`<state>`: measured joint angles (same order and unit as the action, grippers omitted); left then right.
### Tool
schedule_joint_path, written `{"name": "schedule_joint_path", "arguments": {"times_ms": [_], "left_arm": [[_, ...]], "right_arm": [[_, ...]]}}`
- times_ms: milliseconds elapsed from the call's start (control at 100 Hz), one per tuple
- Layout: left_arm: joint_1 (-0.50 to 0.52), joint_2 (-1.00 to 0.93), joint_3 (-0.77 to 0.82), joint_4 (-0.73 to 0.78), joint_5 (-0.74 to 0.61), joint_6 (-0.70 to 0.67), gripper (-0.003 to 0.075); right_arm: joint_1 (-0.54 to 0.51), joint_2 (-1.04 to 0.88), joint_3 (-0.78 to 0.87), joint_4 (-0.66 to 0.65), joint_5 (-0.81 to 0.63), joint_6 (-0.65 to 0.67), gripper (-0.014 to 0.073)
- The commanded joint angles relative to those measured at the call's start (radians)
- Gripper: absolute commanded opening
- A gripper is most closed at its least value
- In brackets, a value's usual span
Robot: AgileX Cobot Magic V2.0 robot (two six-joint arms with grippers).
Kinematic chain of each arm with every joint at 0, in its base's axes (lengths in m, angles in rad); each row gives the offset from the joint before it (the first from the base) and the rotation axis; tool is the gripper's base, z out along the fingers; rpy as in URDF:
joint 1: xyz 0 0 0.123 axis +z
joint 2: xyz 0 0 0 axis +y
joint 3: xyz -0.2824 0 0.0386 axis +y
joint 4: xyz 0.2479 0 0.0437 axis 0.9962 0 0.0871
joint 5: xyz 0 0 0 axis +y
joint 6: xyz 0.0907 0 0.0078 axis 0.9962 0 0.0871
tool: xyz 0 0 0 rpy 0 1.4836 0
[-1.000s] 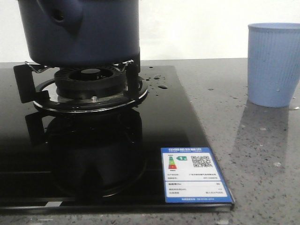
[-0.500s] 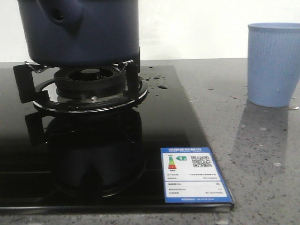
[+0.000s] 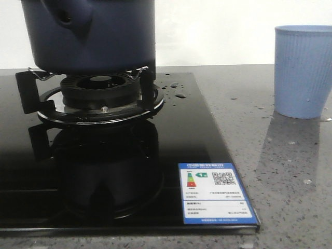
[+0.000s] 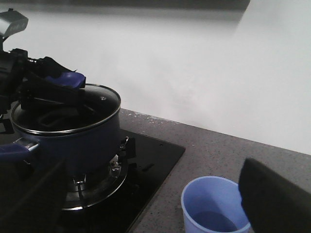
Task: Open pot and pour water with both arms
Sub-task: 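Grasp the light blue ribbed cup with the right gripper and lift it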
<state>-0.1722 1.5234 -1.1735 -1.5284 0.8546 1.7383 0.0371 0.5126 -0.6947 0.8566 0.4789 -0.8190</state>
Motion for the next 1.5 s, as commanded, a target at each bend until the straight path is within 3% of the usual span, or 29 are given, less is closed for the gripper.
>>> {"name": "schedule_joint_path", "arguments": {"times_ms": [0, 160, 470, 640, 1090, 1220, 1390, 1490], "left_arm": [[-0.005, -0.043, -0.074, -0.084, 0.079, 0.001, 0.026], [-0.005, -0.099, -0.126, -0.103, 0.088, 0.001, 0.026], [-0.005, -0.277, -0.128, -0.125, 0.073, 0.001, 0.026], [-0.005, -0.336, -0.128, -0.13, 0.073, 0.001, 0.026], [-0.005, -0.353, -0.128, -0.141, 0.082, -0.001, 0.0261], [-0.005, -0.353, -0.128, -0.141, 0.085, -0.001, 0.026], [-0.005, -0.353, -0.128, -0.141, 0.085, -0.001, 0.026], [-0.005, -0.353, -0.128, -0.141, 0.085, -0.001, 0.026]], "right_arm": [[-0.003, 0.011, -0.036, 0.028, -0.061, -0.01, 0.0646], [-0.003, 0.011, -0.001, 0.018, -0.108, -0.01, 0.0646], [-0.003, 0.045, 0.226, -0.004, -0.317, -0.021, 0.0645], [0.003, 0.139, 0.23, 0.008, -0.342, -0.023, 0.0645], [0.272, 0.392, 0.23, 0.008, -0.737, -0.024, 0.0645], [0.283, 0.459, 0.23, -0.006, -0.83, 0.052, 0.0645], [0.283, 0.535, 0.222, -0.182, -0.857, 0.203, 0.0645], [0.283, 0.574, 0.222, -0.203, -0.916, 0.292, 0.0645]]}}
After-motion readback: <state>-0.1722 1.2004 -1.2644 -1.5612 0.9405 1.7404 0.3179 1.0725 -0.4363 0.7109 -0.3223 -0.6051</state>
